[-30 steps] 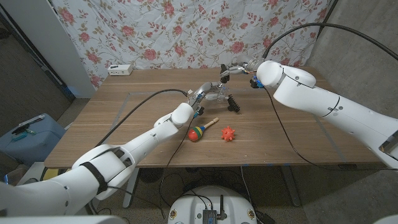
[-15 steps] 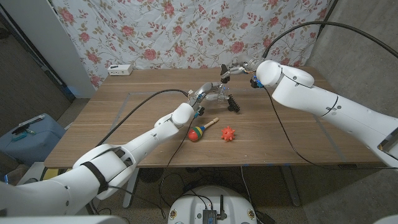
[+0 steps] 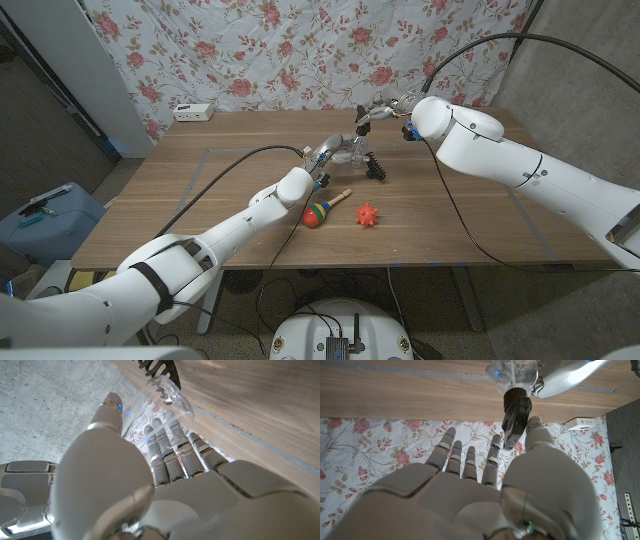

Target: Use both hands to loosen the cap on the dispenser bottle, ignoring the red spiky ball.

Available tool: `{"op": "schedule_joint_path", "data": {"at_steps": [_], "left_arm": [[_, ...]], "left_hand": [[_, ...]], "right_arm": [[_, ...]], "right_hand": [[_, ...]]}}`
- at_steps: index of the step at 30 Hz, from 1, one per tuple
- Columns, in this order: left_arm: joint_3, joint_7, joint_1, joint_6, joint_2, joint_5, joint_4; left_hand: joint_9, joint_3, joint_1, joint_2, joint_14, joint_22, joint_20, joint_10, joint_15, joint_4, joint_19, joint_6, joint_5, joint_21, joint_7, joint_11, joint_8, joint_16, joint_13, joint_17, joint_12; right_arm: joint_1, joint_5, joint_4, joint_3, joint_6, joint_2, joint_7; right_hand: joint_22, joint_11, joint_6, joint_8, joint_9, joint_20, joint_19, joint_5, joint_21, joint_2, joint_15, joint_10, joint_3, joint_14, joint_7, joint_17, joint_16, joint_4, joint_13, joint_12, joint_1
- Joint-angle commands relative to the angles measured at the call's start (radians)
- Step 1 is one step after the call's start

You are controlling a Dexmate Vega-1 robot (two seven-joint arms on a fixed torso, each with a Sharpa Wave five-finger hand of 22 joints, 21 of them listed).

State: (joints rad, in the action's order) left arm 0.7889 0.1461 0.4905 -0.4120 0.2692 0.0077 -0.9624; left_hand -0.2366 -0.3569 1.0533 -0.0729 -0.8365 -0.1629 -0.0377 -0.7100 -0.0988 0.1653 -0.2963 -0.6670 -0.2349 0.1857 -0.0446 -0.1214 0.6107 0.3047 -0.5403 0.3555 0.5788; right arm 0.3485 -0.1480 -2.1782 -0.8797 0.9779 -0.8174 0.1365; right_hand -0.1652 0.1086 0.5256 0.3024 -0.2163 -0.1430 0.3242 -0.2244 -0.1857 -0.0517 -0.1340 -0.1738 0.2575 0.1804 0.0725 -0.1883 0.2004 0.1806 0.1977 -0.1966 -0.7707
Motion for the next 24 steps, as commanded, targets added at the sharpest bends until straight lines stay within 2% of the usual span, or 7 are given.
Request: {"op": "schedule_joint_path", "data": {"at_steps": [1, 3, 14, 18, 24], "left_arm": [[0.000, -0.005, 0.002, -0.004, 0.000, -0.003, 0.000], [0.000, -0.005, 0.002, -0.010, 0.000, -0.003, 0.003], [-0.003, -0.004, 0.010, 0.000, 0.004, -0.004, -0.013], [-0.005, -0.006, 0.012, -0.002, 0.003, -0.008, -0.011], [-0.003, -0.015, 0.012, -0.009, 0.002, -0.011, -0.007]], "left_hand": [[-0.002, -0.026, 0.051, 0.163, -0.018, -0.001, -0.083, -0.035, -0.079, -0.016, -0.002, -0.091, -0.003, -0.003, -0.004, -0.025, 0.007, -0.002, -0.003, 0.002, 0.006], [-0.002, -0.026, 0.051, 0.163, -0.017, -0.001, -0.082, -0.035, -0.080, -0.016, -0.002, -0.091, -0.003, -0.003, -0.006, -0.025, 0.007, -0.003, -0.003, 0.002, 0.006], [0.000, -0.027, 0.048, 0.164, -0.019, -0.001, -0.084, -0.033, -0.079, -0.016, -0.001, -0.087, -0.004, -0.003, -0.004, -0.024, 0.010, -0.007, -0.004, 0.003, 0.004], [0.000, -0.028, 0.046, 0.166, -0.019, -0.001, -0.084, -0.035, -0.079, -0.017, -0.001, -0.088, -0.004, -0.003, -0.005, -0.025, 0.012, -0.009, -0.004, 0.002, 0.004], [0.001, -0.028, 0.042, 0.167, -0.020, -0.001, -0.083, -0.035, -0.078, -0.019, 0.000, -0.085, -0.005, -0.003, -0.002, -0.023, 0.014, -0.013, -0.005, 0.002, 0.003]], "right_arm": [[0.014, 0.007, -0.002, 0.013, -0.009, 0.002, -0.005], [0.027, 0.022, 0.001, 0.029, -0.019, 0.003, -0.011], [0.017, 0.042, 0.000, 0.031, -0.025, -0.004, 0.012], [0.051, 0.083, 0.009, 0.077, -0.066, -0.002, -0.005], [0.059, 0.101, 0.016, 0.087, -0.075, -0.002, -0.011]], "right_hand": [[-0.002, 0.001, 0.014, 0.007, -0.003, 0.002, 0.008, 0.003, -0.007, -0.005, 0.008, -0.010, 0.015, 0.008, 0.005, -0.003, 0.009, -0.001, 0.005, -0.010, -0.017], [-0.002, 0.000, 0.021, 0.009, -0.003, 0.004, 0.010, 0.005, -0.007, -0.010, 0.010, -0.010, 0.022, 0.009, 0.009, -0.003, 0.008, -0.002, 0.005, -0.009, -0.026], [-0.002, -0.003, 0.023, 0.007, -0.003, 0.011, 0.012, 0.012, -0.005, -0.028, 0.014, -0.007, 0.049, 0.005, 0.023, -0.003, 0.005, 0.001, 0.005, -0.005, -0.067], [-0.002, -0.005, 0.028, 0.008, -0.003, 0.015, 0.014, 0.015, -0.005, -0.032, 0.016, -0.006, 0.059, 0.004, 0.032, -0.003, 0.004, 0.002, 0.005, -0.004, -0.084], [-0.002, -0.012, 0.037, 0.009, -0.004, 0.021, 0.015, 0.020, -0.004, -0.048, 0.022, -0.008, 0.081, 0.006, 0.044, -0.003, 0.004, 0.003, 0.005, -0.004, -0.119]]}}
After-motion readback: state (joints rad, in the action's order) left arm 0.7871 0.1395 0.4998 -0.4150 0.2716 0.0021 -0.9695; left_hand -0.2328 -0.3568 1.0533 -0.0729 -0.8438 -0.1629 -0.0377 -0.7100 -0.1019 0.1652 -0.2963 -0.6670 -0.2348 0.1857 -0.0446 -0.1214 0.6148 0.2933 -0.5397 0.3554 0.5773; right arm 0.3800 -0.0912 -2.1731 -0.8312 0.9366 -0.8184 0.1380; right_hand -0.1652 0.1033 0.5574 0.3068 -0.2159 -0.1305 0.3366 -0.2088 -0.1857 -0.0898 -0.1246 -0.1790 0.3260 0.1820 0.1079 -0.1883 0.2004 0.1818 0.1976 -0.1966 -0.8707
